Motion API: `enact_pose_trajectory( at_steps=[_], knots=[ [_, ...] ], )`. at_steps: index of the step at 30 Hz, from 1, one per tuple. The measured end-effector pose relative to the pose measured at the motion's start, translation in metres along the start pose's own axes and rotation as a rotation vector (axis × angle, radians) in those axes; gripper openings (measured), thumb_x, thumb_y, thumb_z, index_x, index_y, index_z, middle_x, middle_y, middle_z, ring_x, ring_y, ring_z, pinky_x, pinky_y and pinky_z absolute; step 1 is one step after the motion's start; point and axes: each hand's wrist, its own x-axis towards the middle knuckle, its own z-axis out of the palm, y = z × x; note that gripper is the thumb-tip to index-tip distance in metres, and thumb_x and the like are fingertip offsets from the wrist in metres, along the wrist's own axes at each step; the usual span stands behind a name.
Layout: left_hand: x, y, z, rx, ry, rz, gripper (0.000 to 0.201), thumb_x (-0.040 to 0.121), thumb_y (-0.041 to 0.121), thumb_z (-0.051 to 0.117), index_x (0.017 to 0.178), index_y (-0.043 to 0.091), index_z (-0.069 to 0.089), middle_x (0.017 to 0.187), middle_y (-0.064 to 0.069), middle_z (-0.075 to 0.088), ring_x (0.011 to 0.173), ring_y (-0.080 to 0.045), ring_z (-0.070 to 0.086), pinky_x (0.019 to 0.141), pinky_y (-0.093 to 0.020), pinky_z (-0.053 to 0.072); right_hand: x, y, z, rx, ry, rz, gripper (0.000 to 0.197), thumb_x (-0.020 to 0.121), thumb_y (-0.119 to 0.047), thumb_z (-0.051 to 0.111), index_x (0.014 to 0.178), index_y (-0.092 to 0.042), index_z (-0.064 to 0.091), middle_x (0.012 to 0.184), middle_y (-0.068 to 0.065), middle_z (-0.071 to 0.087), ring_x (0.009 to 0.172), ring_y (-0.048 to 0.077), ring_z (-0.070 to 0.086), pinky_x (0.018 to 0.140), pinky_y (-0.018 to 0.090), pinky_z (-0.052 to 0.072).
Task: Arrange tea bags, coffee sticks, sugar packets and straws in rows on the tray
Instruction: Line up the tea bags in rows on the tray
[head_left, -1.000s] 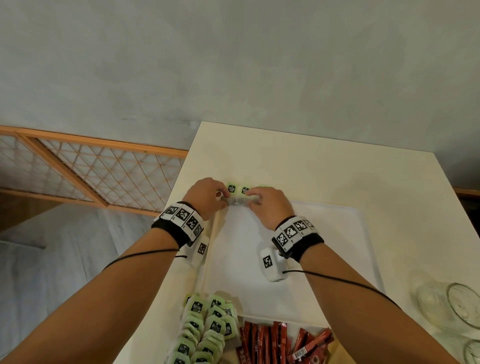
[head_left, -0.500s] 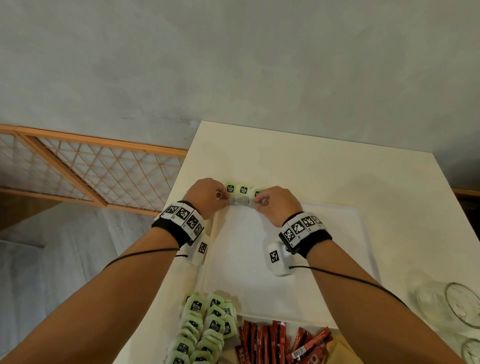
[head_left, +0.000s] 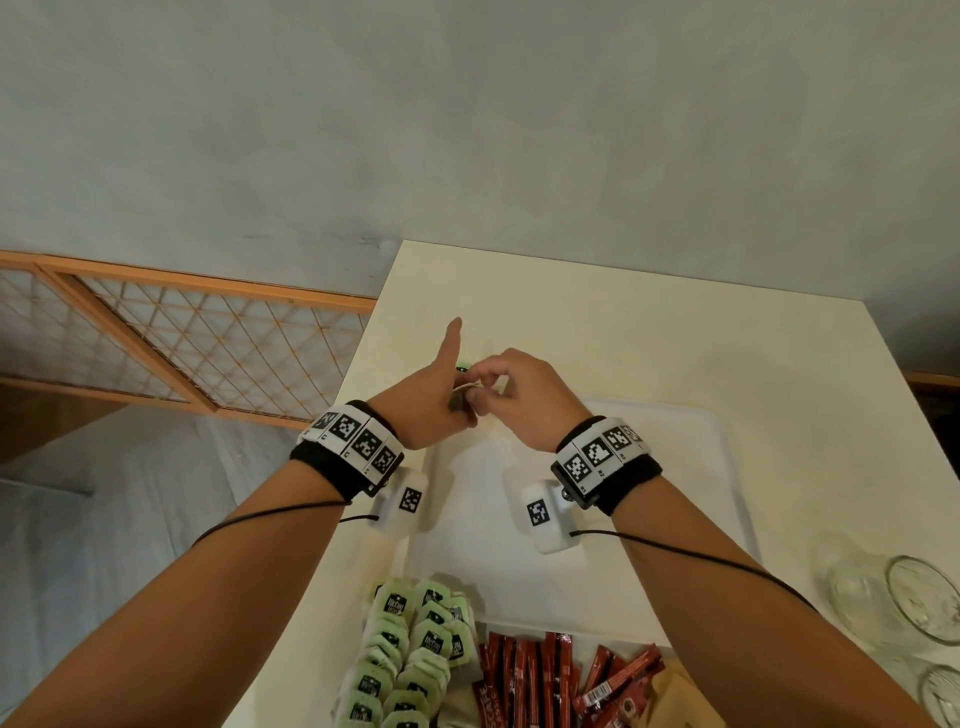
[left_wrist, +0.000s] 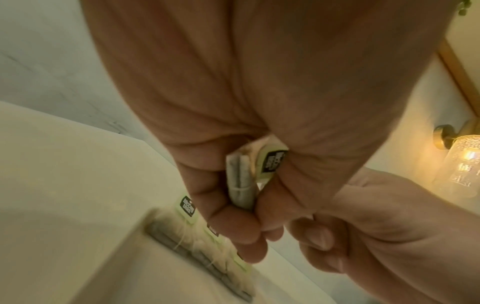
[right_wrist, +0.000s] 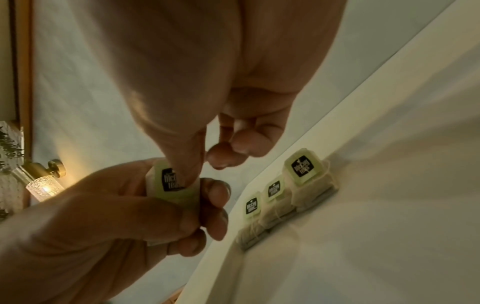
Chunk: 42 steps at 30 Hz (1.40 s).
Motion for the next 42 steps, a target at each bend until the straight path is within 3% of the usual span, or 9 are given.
enact_pose_trajectory(
  at_steps=[3,6,10,13,21,28,34,38,42],
  knots=[
    [-0.001,-0.002,-0.004,-0.027,0.007,-0.009,0.108,0.089,0.005,0.064,0.155,0.022,-0.021,0.101,-0.002,0.069,0.088,-0.016,0.067,0.079,-0.02,0.052,0.0,-0.003,-0.003,-0.008,0.006,0.025,0.012,0.097,-0.026,0.065,0.089,-0.035,0.068,0.091,-0.01,0.063,0.062,-0.007,0.056,0.062,0.014,0.038],
    [-0.003,-0.01,-0.008,-0.152,0.1,-0.013,0.085,0.089,0.008,0.069,0.154,0.022,0.017,0.11,0.004,0.066,0.095,-0.013,0.067,0.079,-0.019,0.053,0.001,-0.001,-0.005,0.008,0.008,0.068,0.011,0.099,-0.022,0.061,0.105,-0.018,0.07,0.075,-0.013,0.066,0.055,0.0,0.063,0.054,0.015,0.042],
    [-0.005,-0.018,-0.01,-0.132,0.258,0.022,0.014,0.091,0.013,0.07,0.103,0.012,0.064,0.091,-0.002,0.072,0.077,-0.007,0.067,0.071,-0.02,0.053,0.003,0.001,0.001,0.03,-0.011,0.065,0.011,0.1,-0.022,0.061,0.107,-0.02,0.069,0.085,-0.003,0.071,0.061,0.01,0.068,0.064,0.026,0.052],
    [-0.005,-0.023,-0.007,-0.106,0.289,0.031,0.01,0.092,0.015,0.069,0.088,0.007,0.065,0.077,-0.013,0.066,0.065,-0.009,0.054,0.063,-0.019,0.045,0.004,0.004,0.008,0.072,0.032,0.087,0.014,0.099,-0.025,0.063,0.11,-0.019,0.069,0.086,-0.002,0.07,0.061,0.011,0.066,0.065,0.025,0.052],
    [-0.004,-0.031,-0.004,-0.222,0.355,-0.021,0.013,0.091,0.008,0.07,0.081,0.015,0.064,0.068,0.008,0.058,0.055,0.003,0.05,0.059,-0.01,0.041,0.001,0.013,0.027,0.083,-0.047,0.181,0.025,0.101,-0.023,0.058,0.087,-0.007,0.07,0.085,0.018,0.073,0.061,0.016,0.06,0.07,0.043,0.059],
    [-0.004,-0.038,-0.004,-0.276,0.365,-0.081,0.004,0.091,0.011,0.071,0.088,0.011,0.068,0.072,0.006,0.064,0.057,0.002,0.055,0.059,-0.012,0.045,0.005,0.008,0.036,0.121,-0.055,0.198,0.029,0.101,-0.029,0.059,0.079,-0.012,0.066,0.079,0.002,0.073,0.053,0.009,0.057,0.058,0.024,0.051],
    [-0.007,-0.044,-0.008,-0.236,0.477,-0.214,0.014,0.091,0.019,0.071,0.103,0.016,0.065,0.087,0.002,0.066,0.067,-0.014,0.06,0.055,-0.022,0.045,0.013,0.016,0.042,0.105,0.007,0.324,0.049,0.095,-0.04,0.068,0.067,-0.001,0.059,0.068,0.0,0.072,0.045,0.008,0.056,0.053,0.022,0.049],
    [-0.018,-0.045,-0.013,-0.115,0.498,-0.214,0.009,0.092,0.021,0.068,0.1,0.021,0.065,0.089,0.001,0.067,0.068,-0.013,0.059,0.058,-0.023,0.046,0.013,0.013,0.046,0.099,-0.029,0.388,0.039,0.098,-0.028,0.065,0.065,-0.009,0.058,0.074,0.009,0.075,0.045,0.012,0.058,0.062,0.034,0.058],
    [-0.031,-0.042,-0.013,-0.065,0.471,-0.194,0.006,0.092,0.021,0.067,0.098,0.023,0.065,0.086,0.001,0.067,0.065,-0.011,0.057,0.059,-0.023,0.046,0.017,0.008,0.05,0.085,-0.014,0.437,0.038,0.093,-0.034,0.071,0.066,-0.009,0.064,0.07,0.008,0.076,0.045,0.013,0.06,0.06,0.027,0.056]
  ],
)
